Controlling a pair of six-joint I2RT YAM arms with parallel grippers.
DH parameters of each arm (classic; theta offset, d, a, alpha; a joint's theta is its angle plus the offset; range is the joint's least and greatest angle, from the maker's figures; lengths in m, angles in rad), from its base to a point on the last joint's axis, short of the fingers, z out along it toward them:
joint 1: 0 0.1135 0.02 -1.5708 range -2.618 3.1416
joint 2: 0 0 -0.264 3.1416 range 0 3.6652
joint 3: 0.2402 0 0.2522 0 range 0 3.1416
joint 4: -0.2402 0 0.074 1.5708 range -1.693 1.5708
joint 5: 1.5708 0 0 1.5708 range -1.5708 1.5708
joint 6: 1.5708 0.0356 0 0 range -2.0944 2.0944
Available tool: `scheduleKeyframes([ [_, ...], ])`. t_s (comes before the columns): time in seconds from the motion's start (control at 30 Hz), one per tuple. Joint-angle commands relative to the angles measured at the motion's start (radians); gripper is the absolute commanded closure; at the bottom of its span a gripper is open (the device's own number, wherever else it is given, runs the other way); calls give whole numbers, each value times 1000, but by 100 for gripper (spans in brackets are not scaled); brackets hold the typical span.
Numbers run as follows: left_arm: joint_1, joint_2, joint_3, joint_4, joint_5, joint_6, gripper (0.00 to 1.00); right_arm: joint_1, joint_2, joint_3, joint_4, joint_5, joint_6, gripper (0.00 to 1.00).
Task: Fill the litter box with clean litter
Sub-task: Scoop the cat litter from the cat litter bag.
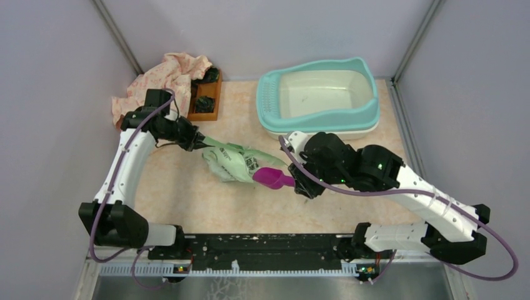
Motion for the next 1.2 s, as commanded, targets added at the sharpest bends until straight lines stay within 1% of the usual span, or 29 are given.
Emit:
scheduleKeyframes([
  [0.0,19,4,68,37,46,31,100,9,22,78,32,68,-22,100],
  [0.2,73,-22,73,60,106,61,100,8,58,107,2,94,-22,100],
  [0.27,76,-25,70,67,125,69,100,8,65,107,-5,92,-21,100],
  [0.33,108,-28,68,70,143,77,100,8,66,106,-8,92,-18,100],
  [0.6,121,-42,59,89,171,89,100,10,84,125,-24,85,-13,100],
  [0.73,121,-55,39,144,232,99,100,8,72,119,-39,74,0,100],
  [0.77,122,-67,19,184,260,96,99,9,67,114,-38,72,6,100],
  [0.87,122,-115,-67,343,326,62,86,10,62,100,-37,57,16,100],
  [0.9,122,-131,-98,402,349,45,80,10,62,98,-36,52,19,100],
  [1.03,122,-186,-181,561,409,-4,67,17,59,98,-38,53,29,100],
  [1.07,121,-192,-195,594,428,-12,66,18,59,97,-38,55,29,100],
  [1.17,121,-205,-219,646,458,-26,65,19,66,90,-31,60,25,100],
])
